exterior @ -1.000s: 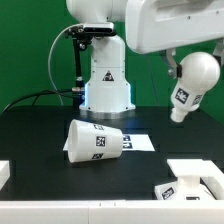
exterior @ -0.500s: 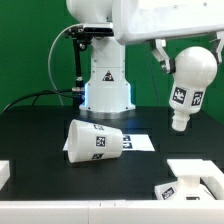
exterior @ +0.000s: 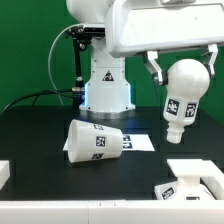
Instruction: Assemble lamp
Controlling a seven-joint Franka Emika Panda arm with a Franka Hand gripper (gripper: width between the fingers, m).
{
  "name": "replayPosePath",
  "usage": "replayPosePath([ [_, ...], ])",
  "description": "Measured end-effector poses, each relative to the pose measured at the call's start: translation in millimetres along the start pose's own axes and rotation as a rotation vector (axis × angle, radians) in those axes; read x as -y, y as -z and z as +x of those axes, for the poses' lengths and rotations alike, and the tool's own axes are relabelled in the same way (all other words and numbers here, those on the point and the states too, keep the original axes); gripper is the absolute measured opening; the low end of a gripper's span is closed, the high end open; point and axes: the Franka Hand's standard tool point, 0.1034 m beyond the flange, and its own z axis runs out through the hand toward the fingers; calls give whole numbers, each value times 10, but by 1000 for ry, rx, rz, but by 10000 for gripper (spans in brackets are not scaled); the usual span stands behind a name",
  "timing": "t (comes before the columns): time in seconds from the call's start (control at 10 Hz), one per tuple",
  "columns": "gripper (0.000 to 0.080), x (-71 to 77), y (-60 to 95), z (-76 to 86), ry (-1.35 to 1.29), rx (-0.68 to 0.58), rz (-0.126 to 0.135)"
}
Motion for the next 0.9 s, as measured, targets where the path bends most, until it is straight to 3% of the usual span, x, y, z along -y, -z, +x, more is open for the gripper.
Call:
replayPosePath([
  [0.1, 567, 125, -12, -2, -5, 4, 5],
  [0.4, 567, 63, -20, -14, -6, 6, 1],
  [0.5, 567, 39, -27, -27, -14, 12, 10],
  [0.8, 567, -171, -1, -39, -69, 23, 76],
  [0.9, 567, -223, 9, -21, -95, -3, 74],
])
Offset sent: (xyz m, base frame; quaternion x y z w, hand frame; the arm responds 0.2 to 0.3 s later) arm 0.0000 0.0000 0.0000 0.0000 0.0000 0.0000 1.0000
